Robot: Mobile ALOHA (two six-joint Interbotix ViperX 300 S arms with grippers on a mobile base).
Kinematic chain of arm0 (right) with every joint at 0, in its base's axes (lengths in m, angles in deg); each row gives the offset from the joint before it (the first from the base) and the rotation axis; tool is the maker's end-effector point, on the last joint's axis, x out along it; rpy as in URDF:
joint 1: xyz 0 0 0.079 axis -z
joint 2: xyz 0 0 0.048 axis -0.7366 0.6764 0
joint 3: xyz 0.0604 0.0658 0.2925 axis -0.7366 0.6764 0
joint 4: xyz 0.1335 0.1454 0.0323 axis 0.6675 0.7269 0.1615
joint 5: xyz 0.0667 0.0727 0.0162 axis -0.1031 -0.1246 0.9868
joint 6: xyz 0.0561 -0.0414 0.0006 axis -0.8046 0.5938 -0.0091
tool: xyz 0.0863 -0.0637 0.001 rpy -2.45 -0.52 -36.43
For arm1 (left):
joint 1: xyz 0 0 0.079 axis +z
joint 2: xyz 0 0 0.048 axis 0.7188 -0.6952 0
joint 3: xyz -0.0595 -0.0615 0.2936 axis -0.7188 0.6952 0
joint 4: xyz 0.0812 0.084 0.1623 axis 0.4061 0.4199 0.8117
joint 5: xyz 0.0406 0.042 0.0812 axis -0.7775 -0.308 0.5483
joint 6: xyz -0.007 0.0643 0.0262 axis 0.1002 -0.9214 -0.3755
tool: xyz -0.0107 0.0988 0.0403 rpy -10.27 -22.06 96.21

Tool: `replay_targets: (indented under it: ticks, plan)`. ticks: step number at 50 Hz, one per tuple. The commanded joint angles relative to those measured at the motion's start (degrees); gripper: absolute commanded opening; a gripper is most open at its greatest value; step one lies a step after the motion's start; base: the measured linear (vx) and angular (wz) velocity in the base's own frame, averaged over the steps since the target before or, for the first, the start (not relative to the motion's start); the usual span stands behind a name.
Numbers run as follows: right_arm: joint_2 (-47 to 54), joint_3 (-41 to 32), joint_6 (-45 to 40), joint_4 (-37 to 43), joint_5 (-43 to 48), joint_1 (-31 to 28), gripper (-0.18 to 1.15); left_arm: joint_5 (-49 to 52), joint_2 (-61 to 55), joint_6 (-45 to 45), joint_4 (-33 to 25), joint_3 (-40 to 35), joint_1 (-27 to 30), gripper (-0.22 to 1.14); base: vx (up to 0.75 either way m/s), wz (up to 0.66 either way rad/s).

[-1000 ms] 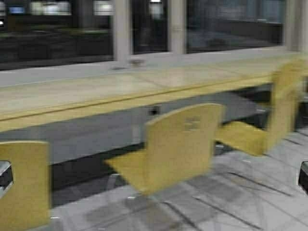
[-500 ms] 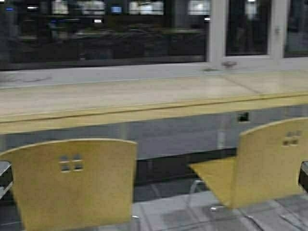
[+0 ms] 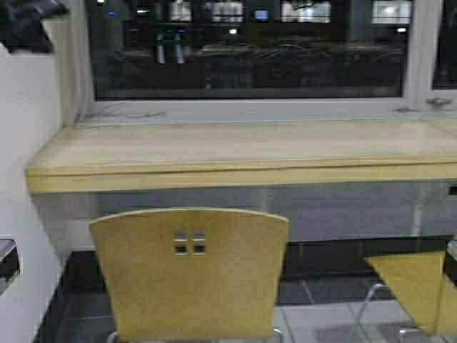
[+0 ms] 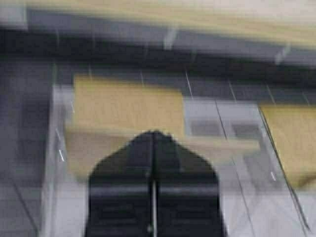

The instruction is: Push the chairs under the table

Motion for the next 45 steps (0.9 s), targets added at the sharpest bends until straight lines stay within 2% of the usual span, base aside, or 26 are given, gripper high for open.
replay_targets:
  ticks: [1, 7, 17, 30, 35, 41, 45]
  plan:
    - [4.22, -2.46, -1.32, 0.70, 0.09, -0.09, 0.06, -0.44, -9.23, 3.34, -2.81, -3.34, -2.81, 0.03, 0.05, 0.24]
    - [10.11, -3.43, -5.27, 2.37, 0.09, -1.14, 0.06, -1.14, -21.27, 7.56, -5.27, -7.73, -4.39, 0.03, 0.05, 0.24]
    - [22.06, -8.26, -10.99, 4.22, 1.85, -7.91, 0.06, -6.15, -38.23, 16.70, -8.79, -13.97, -7.82, 0.03, 0.04, 0.17]
    - [40.69, -20.04, -13.71, 4.92, 2.46, -12.04, 0.06, -12.13, -47.64, 28.30, -9.58, -17.14, -8.26, 0.03, 0.03, 0.00]
    - [47.29, -22.85, -15.21, 6.33, 2.81, -14.06, 0.07, -12.22, -50.36, 34.28, -11.69, -17.93, -8.35, 0.04, 0.05, -0.02]
    - [53.96, -25.75, -18.90, 11.43, 2.90, -16.26, 0.21, -12.66, -53.00, 41.48, -14.15, -19.16, -9.32, 0.11, 0.05, 0.00]
    - [57.30, -27.25, -21.45, 14.24, 3.43, -16.52, 0.42, -13.36, -54.40, 42.71, -13.80, -20.57, -9.58, 0.27, 0.03, 0.01]
